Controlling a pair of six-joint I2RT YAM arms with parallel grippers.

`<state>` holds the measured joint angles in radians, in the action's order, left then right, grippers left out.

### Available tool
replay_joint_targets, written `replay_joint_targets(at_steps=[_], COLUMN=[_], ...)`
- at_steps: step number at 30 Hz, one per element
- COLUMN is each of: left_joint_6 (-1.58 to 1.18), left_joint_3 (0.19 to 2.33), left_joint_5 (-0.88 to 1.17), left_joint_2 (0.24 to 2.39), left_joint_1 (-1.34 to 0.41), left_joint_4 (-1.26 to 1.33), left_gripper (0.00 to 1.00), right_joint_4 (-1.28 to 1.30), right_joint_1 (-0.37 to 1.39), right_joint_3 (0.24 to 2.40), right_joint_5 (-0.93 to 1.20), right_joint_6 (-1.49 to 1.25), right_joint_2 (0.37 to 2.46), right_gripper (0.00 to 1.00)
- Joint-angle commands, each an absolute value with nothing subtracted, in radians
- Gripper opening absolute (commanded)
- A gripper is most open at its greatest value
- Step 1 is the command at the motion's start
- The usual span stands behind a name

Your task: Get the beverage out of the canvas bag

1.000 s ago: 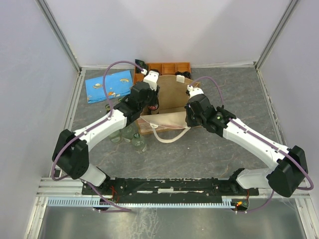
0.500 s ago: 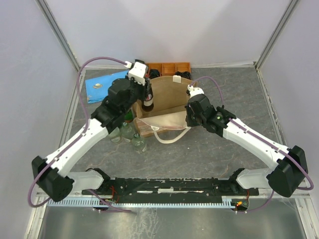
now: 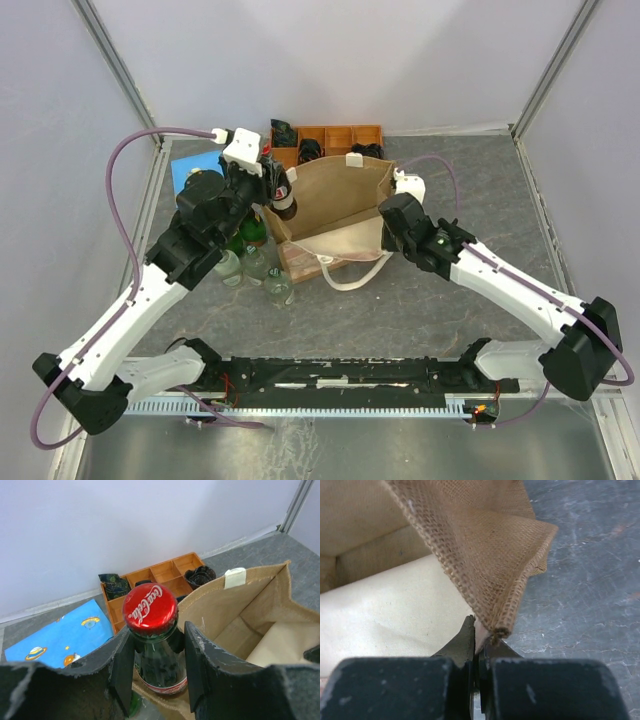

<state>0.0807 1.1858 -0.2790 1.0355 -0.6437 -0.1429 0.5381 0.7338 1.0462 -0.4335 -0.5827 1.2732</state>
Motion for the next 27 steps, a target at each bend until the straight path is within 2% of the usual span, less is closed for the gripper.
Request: replay_joint_targets(at_steps=[1,8,17,27], left_joint_6=[0.162,0.170,0.182,0.223], left_joint_3=[1.272,1.254,1.289,1.352], left_joint_5=[-0.340,-0.276,-0.161,-0.187], left_joint_2=[0.957,0.913,0.874,0.904], left_joint_1=[-0.644,-0.644,-0.645,-0.644], left_joint_4=[-0.040,0.027,0.233,0.217], left_gripper=[0.03,0.03,0.03,0.03], right_joint_4=[0.503,0.553,0.596,0.674], right_joint_1=[0.729,0.729,0.729,0.712], right_joint_3=[1.045,1.047,1.045,1.062], right_joint_5=[-0.693,-0.841,-0.841,-0.948], right_joint_6=[-0.687,-0.771,-0.792,-0.846], right_joint_2=[1.212,1.227,1.282,1.302], right_gripper=[0.00,0.00,0.00,0.00])
